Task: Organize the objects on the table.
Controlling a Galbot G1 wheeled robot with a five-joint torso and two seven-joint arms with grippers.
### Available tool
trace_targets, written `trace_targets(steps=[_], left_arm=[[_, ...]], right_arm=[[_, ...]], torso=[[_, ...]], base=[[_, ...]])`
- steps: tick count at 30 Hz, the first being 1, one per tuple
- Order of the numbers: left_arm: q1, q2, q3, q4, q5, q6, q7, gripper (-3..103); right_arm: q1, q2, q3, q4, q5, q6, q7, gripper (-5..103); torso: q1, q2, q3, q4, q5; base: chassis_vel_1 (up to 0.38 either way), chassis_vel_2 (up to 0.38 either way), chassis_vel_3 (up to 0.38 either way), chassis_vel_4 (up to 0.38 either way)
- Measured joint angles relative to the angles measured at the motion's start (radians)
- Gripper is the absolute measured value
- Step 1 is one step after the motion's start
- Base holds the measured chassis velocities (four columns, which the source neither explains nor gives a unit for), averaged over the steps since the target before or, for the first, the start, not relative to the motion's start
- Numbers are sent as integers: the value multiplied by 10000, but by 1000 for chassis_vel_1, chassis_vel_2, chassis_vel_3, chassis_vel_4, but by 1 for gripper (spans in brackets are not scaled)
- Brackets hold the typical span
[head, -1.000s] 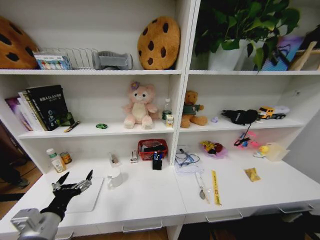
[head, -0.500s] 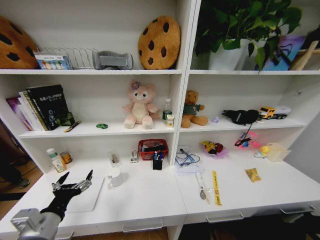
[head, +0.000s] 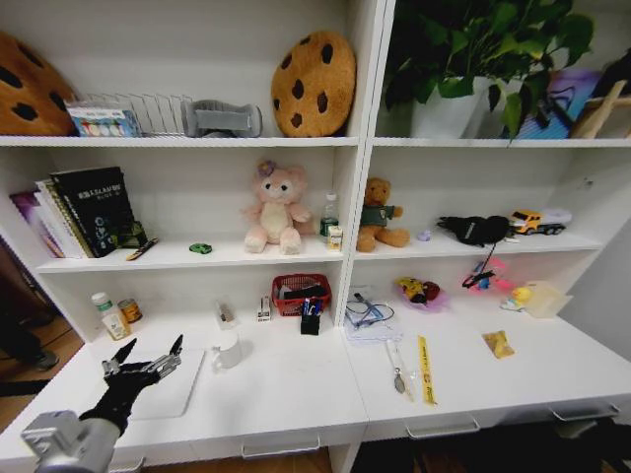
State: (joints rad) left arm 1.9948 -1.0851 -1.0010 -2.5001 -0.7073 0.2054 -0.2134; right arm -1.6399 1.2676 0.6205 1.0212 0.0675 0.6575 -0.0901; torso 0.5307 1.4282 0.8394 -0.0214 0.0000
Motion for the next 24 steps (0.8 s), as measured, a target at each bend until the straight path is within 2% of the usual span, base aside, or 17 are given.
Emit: trace_targets(steps=[10, 15, 18, 20, 24], left_arm=[[0, 0, 0, 0, 0, 0, 0, 100], [0, 0, 0, 1, 0, 1, 0, 100], [0, 0, 0, 0, 0, 0, 0, 100], [0, 0, 0, 0, 0, 0, -1, 100], [0, 0, 0, 0, 0, 0, -1, 100]], right_arm=[[1435, 190, -202, -1519, -362, 202, -282, 26], [2674, 318, -380, -3025, -1021, 660, -513, 26], [2875, 331, -423, -3263, -1115, 737, -531, 26], [3387, 375, -536, -3880, -1326, 829, -604, 26], [4178, 465, -603, -4814, -1661, 1070, -637, 26]], torso=[[-253, -539, -290, -4, 1], [-443, -957, -515, -3, 0], [-471, -1015, -546, -2, 0], [-567, -1222, -658, -4, -1], [-644, -1390, -749, 0, 0]], base=[[0, 0, 0, 0], [0, 0, 0, 0], [0, 0, 0, 0], [0, 0, 0, 0], [0, 0, 0, 0]])
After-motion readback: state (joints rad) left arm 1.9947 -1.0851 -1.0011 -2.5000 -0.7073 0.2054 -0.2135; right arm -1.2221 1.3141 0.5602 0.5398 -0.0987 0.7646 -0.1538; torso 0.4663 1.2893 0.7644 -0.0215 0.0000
